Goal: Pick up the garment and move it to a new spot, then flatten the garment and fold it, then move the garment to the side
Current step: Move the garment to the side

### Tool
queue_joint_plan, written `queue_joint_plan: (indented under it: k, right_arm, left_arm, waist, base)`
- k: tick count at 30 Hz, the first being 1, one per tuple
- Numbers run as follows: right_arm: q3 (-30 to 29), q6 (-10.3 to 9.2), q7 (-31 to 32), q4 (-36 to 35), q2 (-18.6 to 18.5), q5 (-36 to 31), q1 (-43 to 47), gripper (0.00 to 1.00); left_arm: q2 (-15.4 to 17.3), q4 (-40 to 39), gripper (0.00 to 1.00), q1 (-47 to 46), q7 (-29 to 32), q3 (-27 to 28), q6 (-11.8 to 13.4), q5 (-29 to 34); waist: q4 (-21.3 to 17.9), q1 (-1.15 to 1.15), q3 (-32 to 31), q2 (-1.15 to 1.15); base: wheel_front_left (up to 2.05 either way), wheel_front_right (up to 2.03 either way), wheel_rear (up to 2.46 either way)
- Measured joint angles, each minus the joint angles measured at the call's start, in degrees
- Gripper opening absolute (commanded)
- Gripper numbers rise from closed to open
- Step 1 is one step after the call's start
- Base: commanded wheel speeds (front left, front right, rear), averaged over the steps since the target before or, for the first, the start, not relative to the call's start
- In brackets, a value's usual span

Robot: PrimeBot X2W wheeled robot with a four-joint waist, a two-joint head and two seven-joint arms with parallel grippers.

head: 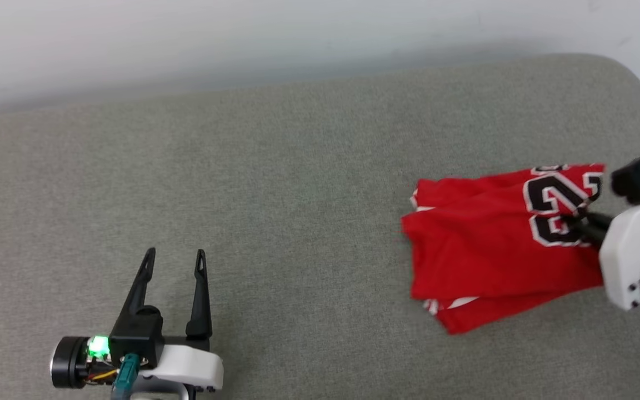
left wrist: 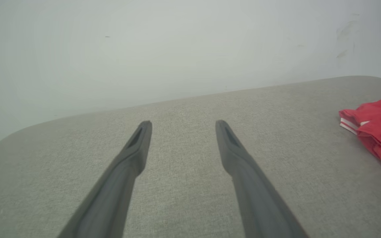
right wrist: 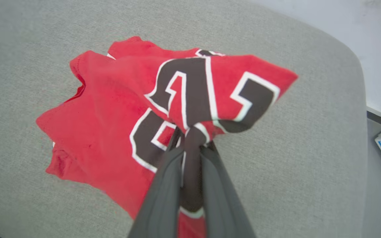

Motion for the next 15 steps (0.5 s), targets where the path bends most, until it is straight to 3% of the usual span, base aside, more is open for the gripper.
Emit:
queue_joint_plan:
  k: [7,15]
  right_arm:
    - [-3.6,0.01,-0.8,6.3,-5.9,-1.5,-4.3,0.00]
    - [-10.8,0.01,-2.9,18.2,-12.3,-3.7,-8.5,0.00]
  left_arm:
    - [1.1,-1.9,1.00,-3.2,0.0,-0.1,-0.6,0.6]
    - [1.5,-3.9,1.00,-9.3,0.0,-0.8,-1.2,1.0]
  waist:
    - [-0.5,0.00,5.4,0.00]
    - [1.0,0.01,13.4,0.00]
  base:
    - [0.00,0.00,0.00]
    - [0.00,0.00,0.00]
